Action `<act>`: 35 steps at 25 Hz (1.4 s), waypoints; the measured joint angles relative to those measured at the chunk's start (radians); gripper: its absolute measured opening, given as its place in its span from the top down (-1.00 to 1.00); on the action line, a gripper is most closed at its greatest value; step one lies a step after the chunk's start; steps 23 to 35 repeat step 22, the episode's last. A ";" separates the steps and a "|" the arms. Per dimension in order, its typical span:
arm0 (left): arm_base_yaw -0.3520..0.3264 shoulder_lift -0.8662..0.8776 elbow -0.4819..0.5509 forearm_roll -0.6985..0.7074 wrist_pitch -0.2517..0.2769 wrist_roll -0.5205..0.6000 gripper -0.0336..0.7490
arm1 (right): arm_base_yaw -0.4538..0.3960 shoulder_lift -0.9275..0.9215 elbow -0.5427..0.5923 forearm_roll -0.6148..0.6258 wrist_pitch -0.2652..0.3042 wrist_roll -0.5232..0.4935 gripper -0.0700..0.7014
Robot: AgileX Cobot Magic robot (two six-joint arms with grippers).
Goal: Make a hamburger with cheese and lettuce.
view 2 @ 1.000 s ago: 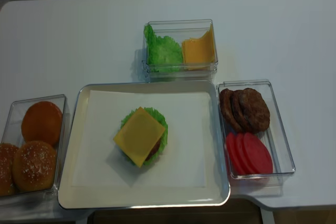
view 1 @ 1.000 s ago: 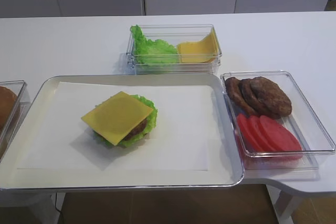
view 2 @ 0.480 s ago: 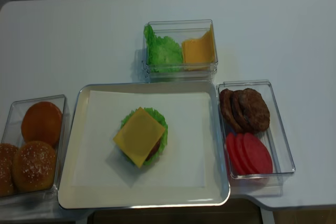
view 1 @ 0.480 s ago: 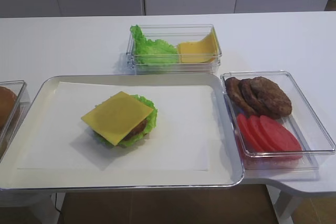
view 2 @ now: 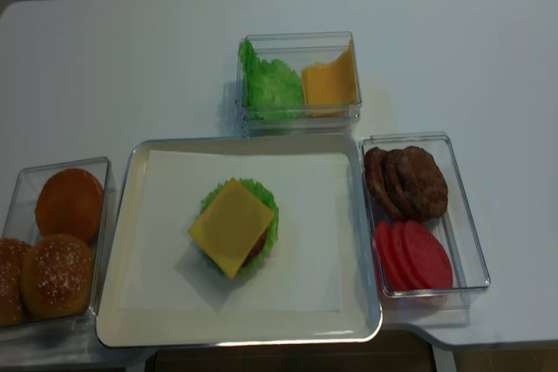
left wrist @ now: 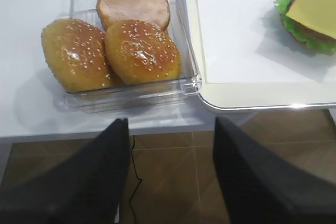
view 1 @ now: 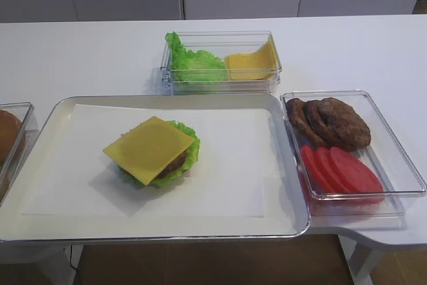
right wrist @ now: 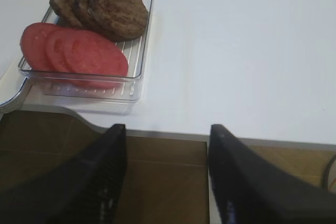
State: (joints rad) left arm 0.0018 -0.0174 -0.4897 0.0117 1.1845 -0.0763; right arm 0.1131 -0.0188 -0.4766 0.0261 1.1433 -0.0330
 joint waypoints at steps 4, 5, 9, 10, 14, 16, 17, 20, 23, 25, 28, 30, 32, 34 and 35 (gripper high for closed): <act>0.000 0.000 0.000 0.000 0.000 0.000 -0.06 | 0.000 0.000 0.000 0.000 0.000 0.000 -0.16; 0.000 0.000 0.000 0.000 0.000 0.000 -0.06 | 0.000 0.000 0.000 0.000 0.000 0.000 -0.16; 0.000 0.000 0.000 0.000 0.000 0.000 -0.06 | 0.000 0.000 0.000 0.000 0.000 0.000 -0.16; 0.000 0.000 0.000 0.000 0.000 0.000 -0.06 | 0.000 0.000 0.000 0.000 0.000 0.000 -0.16; 0.000 0.000 0.000 0.000 0.000 0.000 -0.06 | 0.000 0.000 0.000 0.000 0.000 0.000 -0.16; 0.000 0.000 0.000 0.000 0.000 0.000 -0.06 | 0.000 0.000 0.000 0.000 0.000 0.000 -0.16; 0.000 0.000 0.000 0.000 0.000 0.000 -0.06 | 0.000 0.000 0.000 0.000 0.000 0.000 -0.16; 0.000 0.000 0.000 0.000 0.000 0.000 -0.06 | 0.000 0.000 0.000 0.000 0.000 0.000 -0.16; 0.000 0.000 0.000 0.000 0.000 0.000 -0.06 | 0.000 0.000 0.000 0.000 0.000 0.000 -0.16; 0.000 0.000 0.000 0.000 0.000 0.000 -0.06 | 0.000 0.000 0.000 0.000 0.000 0.000 -0.16; 0.000 0.000 0.000 0.000 0.000 0.000 -0.06 | 0.000 0.000 0.000 0.000 0.000 0.000 -0.16; 0.000 0.000 0.000 0.000 0.000 0.000 -0.06 | 0.000 0.000 0.000 0.000 0.000 0.000 -0.16; 0.000 0.000 0.000 0.000 0.000 0.000 -0.06 | 0.000 0.000 0.000 0.000 0.000 0.000 -0.16; 0.000 0.000 0.000 0.000 0.000 0.000 -0.06 | 0.000 0.000 0.000 0.000 0.000 0.000 -0.16; 0.000 0.000 0.000 0.000 0.000 0.000 -0.06 | 0.000 0.000 0.000 0.000 0.000 0.000 -0.16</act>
